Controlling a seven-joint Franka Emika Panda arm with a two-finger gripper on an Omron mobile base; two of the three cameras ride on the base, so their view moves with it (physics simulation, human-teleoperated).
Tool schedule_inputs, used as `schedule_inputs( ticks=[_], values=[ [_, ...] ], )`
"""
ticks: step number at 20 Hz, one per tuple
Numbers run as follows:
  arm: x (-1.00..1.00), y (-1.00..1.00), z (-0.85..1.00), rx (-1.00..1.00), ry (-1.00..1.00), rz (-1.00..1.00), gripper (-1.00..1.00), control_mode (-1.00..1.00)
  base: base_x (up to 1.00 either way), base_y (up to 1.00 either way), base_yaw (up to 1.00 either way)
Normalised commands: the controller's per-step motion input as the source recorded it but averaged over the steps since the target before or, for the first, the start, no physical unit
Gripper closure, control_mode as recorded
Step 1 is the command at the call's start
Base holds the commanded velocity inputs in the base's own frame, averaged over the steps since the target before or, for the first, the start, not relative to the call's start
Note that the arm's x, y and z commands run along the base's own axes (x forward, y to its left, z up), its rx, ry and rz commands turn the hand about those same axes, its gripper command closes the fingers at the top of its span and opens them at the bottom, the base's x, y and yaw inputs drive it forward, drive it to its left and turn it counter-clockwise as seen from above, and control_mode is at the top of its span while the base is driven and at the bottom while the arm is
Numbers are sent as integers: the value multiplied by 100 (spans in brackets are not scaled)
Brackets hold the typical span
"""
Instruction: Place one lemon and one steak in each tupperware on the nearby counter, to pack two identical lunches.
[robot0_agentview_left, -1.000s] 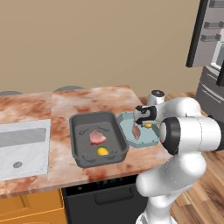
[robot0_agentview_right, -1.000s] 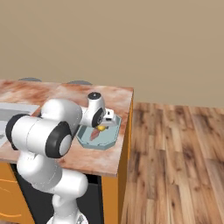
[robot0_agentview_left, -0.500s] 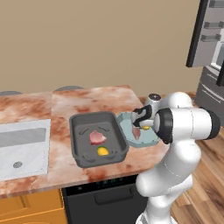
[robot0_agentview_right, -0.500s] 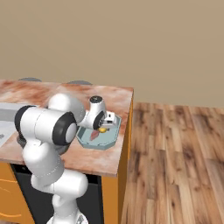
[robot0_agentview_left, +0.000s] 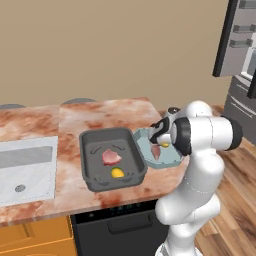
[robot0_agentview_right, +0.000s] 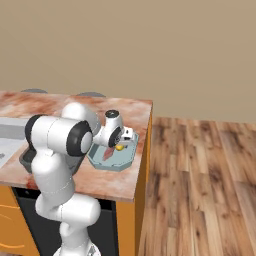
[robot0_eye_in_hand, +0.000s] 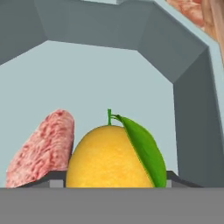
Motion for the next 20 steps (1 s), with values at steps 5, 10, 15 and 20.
schedule_inputs(
  ticks=[5, 10, 15, 20],
  values=[
    [6, -2, 2, 0, 0, 0, -100, -100, 0, 0, 0],
    [-14, 0, 28, 0, 0, 0, -100, -100, 0, 0, 0],
    [-90, -4, 66, 0, -9, 0, -100, -100, 0, 0, 0],
    [-100, -13, 67, 0, -20, 0, -100, -100, 0, 0, 0]
  ],
)
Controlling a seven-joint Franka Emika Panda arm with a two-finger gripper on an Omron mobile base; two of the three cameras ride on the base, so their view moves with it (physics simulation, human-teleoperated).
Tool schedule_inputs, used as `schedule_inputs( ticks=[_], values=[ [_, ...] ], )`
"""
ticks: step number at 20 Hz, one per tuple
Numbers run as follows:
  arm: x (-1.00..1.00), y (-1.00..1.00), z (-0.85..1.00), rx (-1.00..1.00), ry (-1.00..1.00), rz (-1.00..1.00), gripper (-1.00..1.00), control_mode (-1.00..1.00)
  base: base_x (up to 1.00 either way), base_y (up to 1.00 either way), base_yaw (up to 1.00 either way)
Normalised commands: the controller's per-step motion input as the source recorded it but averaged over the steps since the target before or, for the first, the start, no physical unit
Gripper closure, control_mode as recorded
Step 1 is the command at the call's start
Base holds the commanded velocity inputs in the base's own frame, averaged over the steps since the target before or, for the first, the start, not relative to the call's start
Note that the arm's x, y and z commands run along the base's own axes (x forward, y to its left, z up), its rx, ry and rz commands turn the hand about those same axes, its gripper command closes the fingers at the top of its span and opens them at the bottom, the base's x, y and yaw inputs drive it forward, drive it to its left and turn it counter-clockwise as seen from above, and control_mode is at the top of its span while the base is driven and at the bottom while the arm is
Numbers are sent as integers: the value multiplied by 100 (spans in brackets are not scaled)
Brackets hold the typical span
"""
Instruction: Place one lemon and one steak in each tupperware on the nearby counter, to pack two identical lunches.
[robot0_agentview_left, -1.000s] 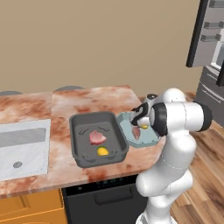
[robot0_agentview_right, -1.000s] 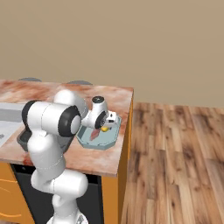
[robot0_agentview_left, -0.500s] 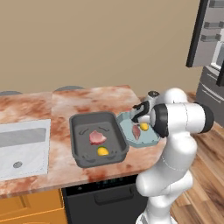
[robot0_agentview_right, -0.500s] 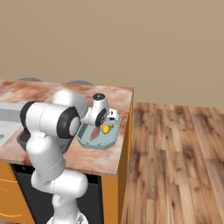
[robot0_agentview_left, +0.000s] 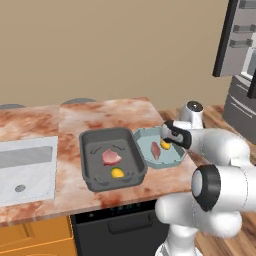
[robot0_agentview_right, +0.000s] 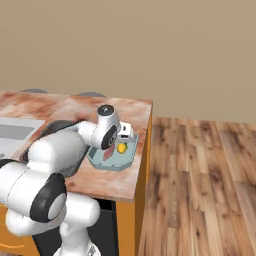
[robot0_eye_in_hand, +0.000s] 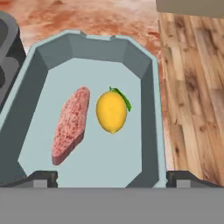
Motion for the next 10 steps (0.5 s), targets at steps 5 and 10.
schedule_inputs(
  ticks=[5, 10],
  values=[
    [-100, -12, 76, 0, -26, 0, -100, -100, 0, 0, 0],
    [-98, -9, 79, 0, -28, 0, -100, -100, 0, 0, 0]
  ],
)
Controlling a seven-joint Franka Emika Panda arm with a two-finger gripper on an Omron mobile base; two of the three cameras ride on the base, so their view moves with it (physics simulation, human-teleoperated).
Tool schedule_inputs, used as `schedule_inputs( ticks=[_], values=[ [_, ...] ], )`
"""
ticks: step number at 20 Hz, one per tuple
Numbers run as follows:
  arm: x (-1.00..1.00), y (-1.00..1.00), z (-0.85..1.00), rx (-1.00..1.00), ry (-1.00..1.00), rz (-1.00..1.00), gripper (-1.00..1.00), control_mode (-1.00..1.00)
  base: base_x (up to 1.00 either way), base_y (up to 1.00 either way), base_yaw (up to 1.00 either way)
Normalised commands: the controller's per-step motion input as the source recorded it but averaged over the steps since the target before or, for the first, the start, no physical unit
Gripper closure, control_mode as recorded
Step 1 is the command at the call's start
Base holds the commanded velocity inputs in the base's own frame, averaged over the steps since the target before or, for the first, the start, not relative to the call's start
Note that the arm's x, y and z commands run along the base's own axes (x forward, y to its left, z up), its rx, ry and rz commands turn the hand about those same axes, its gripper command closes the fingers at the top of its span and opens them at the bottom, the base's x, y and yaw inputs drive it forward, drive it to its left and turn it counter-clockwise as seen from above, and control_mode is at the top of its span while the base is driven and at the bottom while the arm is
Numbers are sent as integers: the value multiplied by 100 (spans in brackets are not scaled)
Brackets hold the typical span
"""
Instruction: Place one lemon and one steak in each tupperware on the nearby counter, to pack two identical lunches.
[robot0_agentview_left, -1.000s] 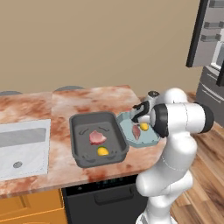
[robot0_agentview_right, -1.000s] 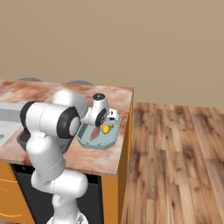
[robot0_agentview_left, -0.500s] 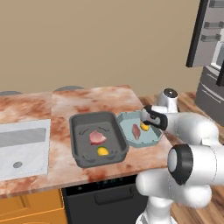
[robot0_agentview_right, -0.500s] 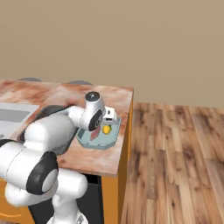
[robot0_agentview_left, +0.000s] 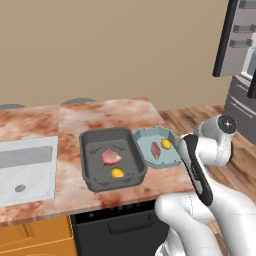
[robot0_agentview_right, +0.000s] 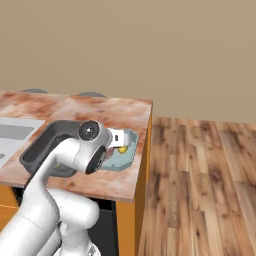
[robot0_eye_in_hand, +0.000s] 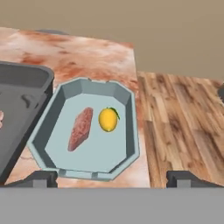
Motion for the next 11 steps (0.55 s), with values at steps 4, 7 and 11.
schedule_inputs(
  ticks=[4, 7, 11],
  values=[
    [-91, -11, 85, 0, -25, 0, -100, -100, 0, 0, 0],
    [-86, -17, 81, 0, -18, 0, -100, -100, 0, 0, 0],
    [-79, -24, 78, 0, -9, 0, -100, -100, 0, 0, 0]
  ],
)
